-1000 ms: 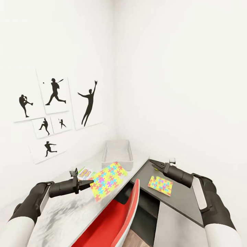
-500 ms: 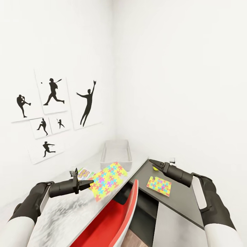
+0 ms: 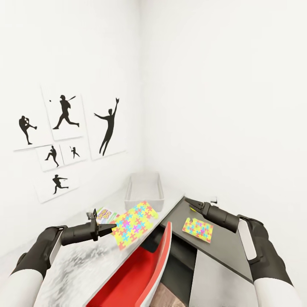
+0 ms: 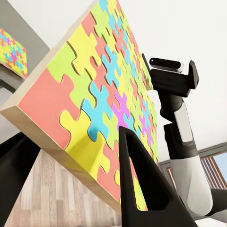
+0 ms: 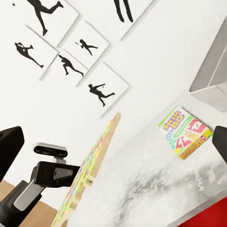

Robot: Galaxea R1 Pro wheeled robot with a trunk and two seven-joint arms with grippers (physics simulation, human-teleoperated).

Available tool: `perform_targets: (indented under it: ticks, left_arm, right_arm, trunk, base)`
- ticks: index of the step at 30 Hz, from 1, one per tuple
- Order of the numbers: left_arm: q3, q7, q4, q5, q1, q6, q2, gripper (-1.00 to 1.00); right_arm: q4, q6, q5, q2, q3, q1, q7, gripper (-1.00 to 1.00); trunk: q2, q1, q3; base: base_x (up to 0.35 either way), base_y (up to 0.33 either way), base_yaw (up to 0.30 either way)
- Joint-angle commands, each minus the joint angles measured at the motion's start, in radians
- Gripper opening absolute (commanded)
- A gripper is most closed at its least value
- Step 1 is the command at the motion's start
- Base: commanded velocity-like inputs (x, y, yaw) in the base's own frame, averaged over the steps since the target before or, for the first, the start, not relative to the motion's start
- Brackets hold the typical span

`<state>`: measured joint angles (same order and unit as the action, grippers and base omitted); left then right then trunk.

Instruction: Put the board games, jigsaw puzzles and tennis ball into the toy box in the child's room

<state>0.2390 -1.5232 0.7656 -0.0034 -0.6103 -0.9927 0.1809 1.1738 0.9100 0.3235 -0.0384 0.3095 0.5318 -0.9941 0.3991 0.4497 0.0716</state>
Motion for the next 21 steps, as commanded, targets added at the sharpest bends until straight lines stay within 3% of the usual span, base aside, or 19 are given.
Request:
perform_targets:
  ticks: [1, 7, 21]
  left_arm:
    - [0.0, -0.004, 0.0, 0.0, 0.0, -0.011, 0.0, -1.0]
    - [0.001, -0.005, 0.0, 0.0, 0.0, -0.011, 0.0, -1.0]
    - [0.001, -0.005, 0.0, 0.0, 0.0, -0.01, 0.0, -1.0]
  right_arm:
    - [0.0, 0.004, 0.0, 0.0, 0.001, 0.0, -0.003, 1.0]
    - [0.0, 0.004, 0.0, 0.0, 0.001, 0.0, -0.003, 1.0]
    - [0.0, 0.004, 0.0, 0.0, 0.001, 0.0, -0.004, 1.0]
  trunk:
    - [0.001, 0.0, -0.002]
    - [0.001, 0.0, -0.012]
    - [0.001, 0.0, -0.031]
  base:
    - [0.0, 0.0, 0.0]
    - [0.016, -0.007, 0.0]
    - [0.13, -0.099, 0.0]
